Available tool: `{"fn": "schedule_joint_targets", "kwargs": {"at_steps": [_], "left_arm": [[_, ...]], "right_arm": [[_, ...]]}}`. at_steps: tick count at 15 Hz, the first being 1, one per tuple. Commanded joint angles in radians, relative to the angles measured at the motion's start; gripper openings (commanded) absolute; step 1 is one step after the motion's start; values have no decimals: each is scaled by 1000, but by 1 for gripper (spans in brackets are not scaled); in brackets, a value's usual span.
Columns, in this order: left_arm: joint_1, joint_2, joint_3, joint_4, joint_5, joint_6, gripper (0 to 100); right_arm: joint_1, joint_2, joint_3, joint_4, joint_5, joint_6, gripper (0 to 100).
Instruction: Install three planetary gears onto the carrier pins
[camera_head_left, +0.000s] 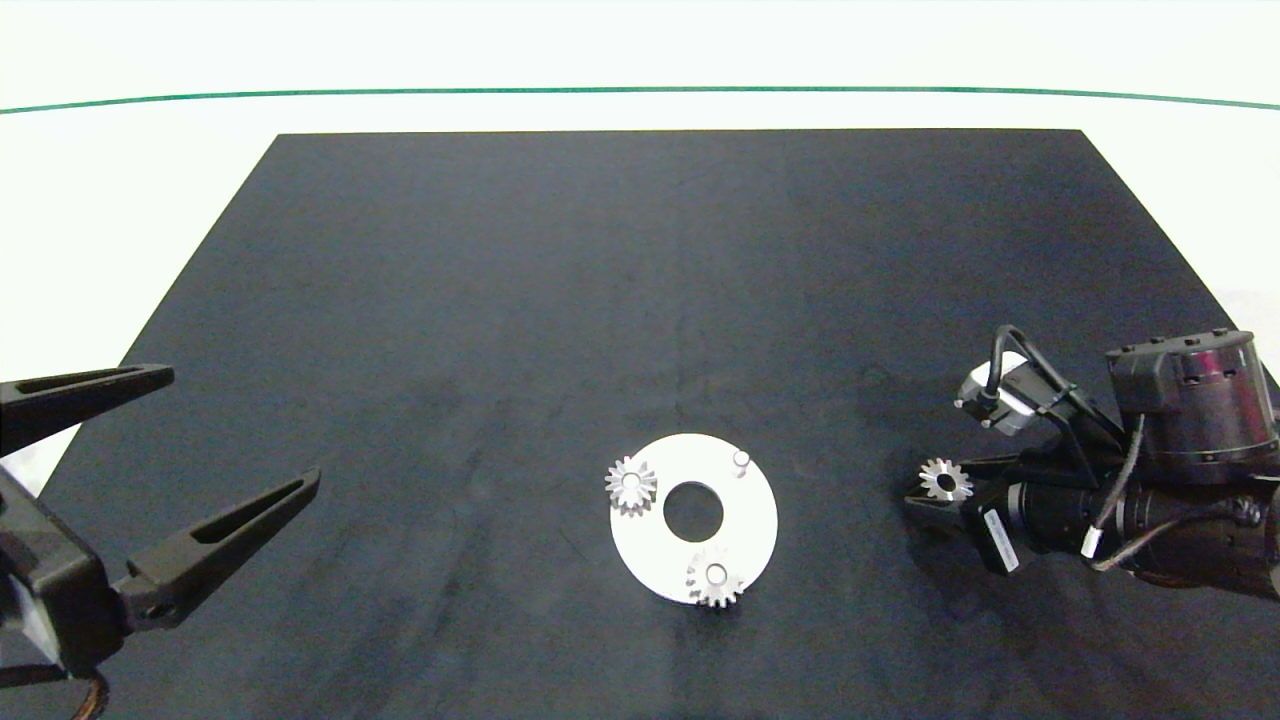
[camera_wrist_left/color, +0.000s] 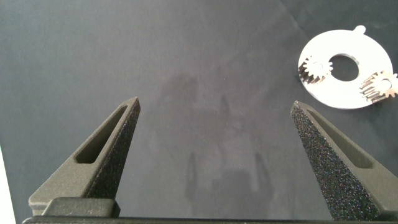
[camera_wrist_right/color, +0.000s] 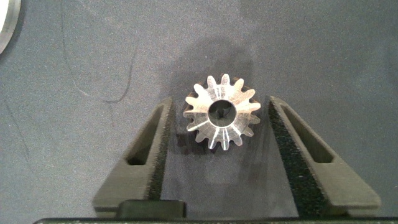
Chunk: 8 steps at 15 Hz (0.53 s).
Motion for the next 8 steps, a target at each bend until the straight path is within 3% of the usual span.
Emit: {"fn": "schedule_joint_targets", "kwargs": {"at_steps": [1,8], "left_arm": [[0,-1,0,-1,2,2,100],[0,-1,0,-1,2,2,100]], "right_arm": [[0,2,0,-1,-1,0,54],[-1,2,0,-1,-1,-2,40]]}}
